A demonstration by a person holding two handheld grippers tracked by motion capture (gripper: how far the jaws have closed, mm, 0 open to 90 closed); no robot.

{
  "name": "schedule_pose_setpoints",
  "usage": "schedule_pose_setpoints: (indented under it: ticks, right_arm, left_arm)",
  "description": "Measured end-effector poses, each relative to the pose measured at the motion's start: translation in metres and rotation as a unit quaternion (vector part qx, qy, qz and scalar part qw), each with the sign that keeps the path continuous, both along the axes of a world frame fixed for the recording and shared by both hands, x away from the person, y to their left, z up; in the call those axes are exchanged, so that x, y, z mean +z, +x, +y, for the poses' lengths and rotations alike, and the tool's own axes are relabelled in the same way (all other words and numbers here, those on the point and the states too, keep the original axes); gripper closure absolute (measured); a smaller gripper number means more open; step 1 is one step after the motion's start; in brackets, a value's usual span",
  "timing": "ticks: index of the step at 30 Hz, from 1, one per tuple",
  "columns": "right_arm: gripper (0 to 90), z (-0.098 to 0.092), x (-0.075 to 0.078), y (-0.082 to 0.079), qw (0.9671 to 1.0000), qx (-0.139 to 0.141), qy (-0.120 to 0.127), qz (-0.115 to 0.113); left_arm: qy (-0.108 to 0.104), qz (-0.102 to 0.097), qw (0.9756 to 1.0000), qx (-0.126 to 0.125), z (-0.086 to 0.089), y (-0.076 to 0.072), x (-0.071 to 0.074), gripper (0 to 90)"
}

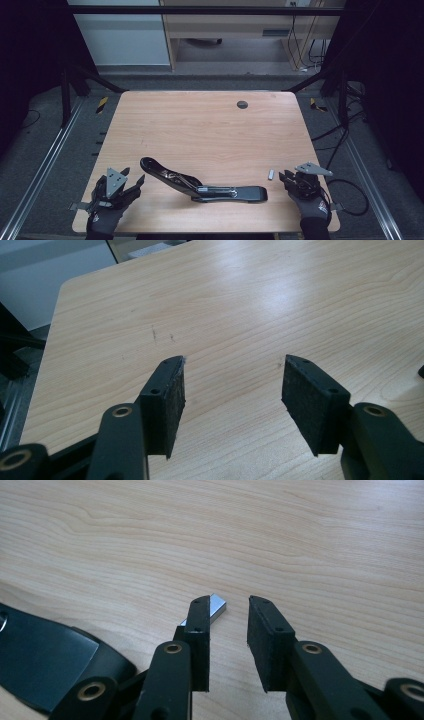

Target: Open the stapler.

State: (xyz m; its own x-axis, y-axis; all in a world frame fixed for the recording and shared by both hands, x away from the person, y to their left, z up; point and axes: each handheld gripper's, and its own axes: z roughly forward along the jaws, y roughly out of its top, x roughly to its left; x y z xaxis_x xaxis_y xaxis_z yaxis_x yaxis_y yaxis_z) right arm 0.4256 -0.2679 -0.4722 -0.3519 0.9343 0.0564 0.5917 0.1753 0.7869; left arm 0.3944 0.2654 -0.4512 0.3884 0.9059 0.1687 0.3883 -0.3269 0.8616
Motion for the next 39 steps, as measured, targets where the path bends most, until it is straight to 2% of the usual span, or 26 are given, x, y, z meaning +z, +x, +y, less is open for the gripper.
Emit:
schedule_pose_setpoints:
  ticks: [5,6,8,13,14,16,22,26,35,39]
  right_arm:
    - [72.4,0.003,0.001,0.006,1.0,-0.004,-0.008,0.004]
    - [72.4,0.005,0.001,0.008,0.9998,-0.004,-0.017,0.002]
    - [72.2,0.008,0.001,0.01,0.9998,-0.008,-0.017,0.01]
    - [70.9,0.016,0.001,0.015,0.9995,-0.01,-0.025,0.014]
    - [70.7,0.018,0.001,0.015,0.9995,-0.014,-0.021,0.021]
    - [70.4,0.02,-0.001,0.019,0.9992,-0.013,-0.031,0.023]
    - [70.0,0.027,-0.003,0.024,0.9986,-0.017,-0.031,0.04]
    - [70.1,0.032,-0.005,0.028,0.9979,-0.017,-0.041,0.047]
    - [69.2,0.035,-0.011,0.038,0.9963,-0.023,-0.044,0.07]
    - [69.2,0.038,-0.011,0.039,0.9953,-0.027,-0.054,0.076]
  left_arm:
    - [0.001,0.0,1.0,0.003,0.001,0.001,0.0,42.2]
    - [0.001,0.001,1.0,0.003,0.001,0.001,-0.001,42.2]
    - [0.002,0.003,1.0,0.003,0.001,0.002,-0.001,42.1]
    - [0.001,0.005,1.0,0.002,0.0,0.002,-0.002,42.1]
    - [0.002,0.005,1.0,0.003,0.0,0.003,-0.002,42.1]
    - [0.003,0.005,1.0,0.002,0.0,0.003,-0.002,42.1]
    - [0.004,0.006,1.0,0.0,-0.001,0.003,-0.002,41.9]
    - [0.007,0.006,1.0,0.001,-0.001,0.003,-0.002,41.7]
    - [0.012,0.008,0.9999,0.002,-0.003,0.003,-0.003,41.5]
    - [0.014,0.007,0.9999,0.001,-0.003,0.003,-0.003,41.5]
